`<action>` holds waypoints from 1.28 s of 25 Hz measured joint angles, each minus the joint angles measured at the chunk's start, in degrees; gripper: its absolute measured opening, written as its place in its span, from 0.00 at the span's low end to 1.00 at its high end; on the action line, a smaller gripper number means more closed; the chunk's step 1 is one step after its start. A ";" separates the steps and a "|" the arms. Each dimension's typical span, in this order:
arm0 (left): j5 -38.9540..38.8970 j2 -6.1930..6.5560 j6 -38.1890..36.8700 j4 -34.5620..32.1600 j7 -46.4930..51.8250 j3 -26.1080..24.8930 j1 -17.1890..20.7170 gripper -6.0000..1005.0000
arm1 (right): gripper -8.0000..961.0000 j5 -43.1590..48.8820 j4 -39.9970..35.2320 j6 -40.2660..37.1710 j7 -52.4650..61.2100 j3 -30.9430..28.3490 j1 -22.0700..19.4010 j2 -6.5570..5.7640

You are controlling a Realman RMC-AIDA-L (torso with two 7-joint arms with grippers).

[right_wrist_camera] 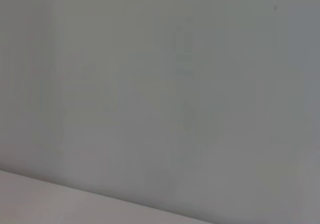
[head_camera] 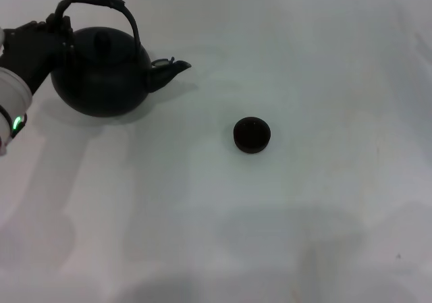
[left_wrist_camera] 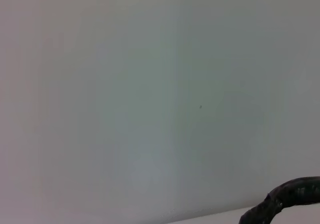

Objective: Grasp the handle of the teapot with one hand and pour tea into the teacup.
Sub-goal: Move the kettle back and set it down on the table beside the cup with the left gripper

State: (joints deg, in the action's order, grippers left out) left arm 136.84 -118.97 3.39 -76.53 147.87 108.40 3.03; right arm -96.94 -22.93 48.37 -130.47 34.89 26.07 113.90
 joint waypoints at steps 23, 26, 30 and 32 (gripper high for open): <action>0.16 0.09 17.14 12.30 6.38 9.05 -1.40 0.11 | 0.90 0.00 -0.02 -0.19 -0.41 0.07 -0.20 0.05; 0.30 0.11 17.77 12.94 6.41 9.40 -1.36 0.11 | 0.90 0.00 -0.01 -0.02 -0.41 0.09 -0.30 0.17; 0.26 0.14 18.88 13.37 6.70 9.76 -1.15 0.11 | 0.90 0.00 -0.08 0.13 -0.39 0.09 -0.46 0.14; -0.07 0.15 20.04 13.58 6.84 10.28 -0.75 0.11 | 0.90 0.00 -0.25 0.20 -0.38 0.09 -0.52 0.15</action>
State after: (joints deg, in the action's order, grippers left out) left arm 136.77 -118.82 23.43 -62.96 154.71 118.69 2.29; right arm -96.94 -23.18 48.58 -130.85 34.98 25.55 114.06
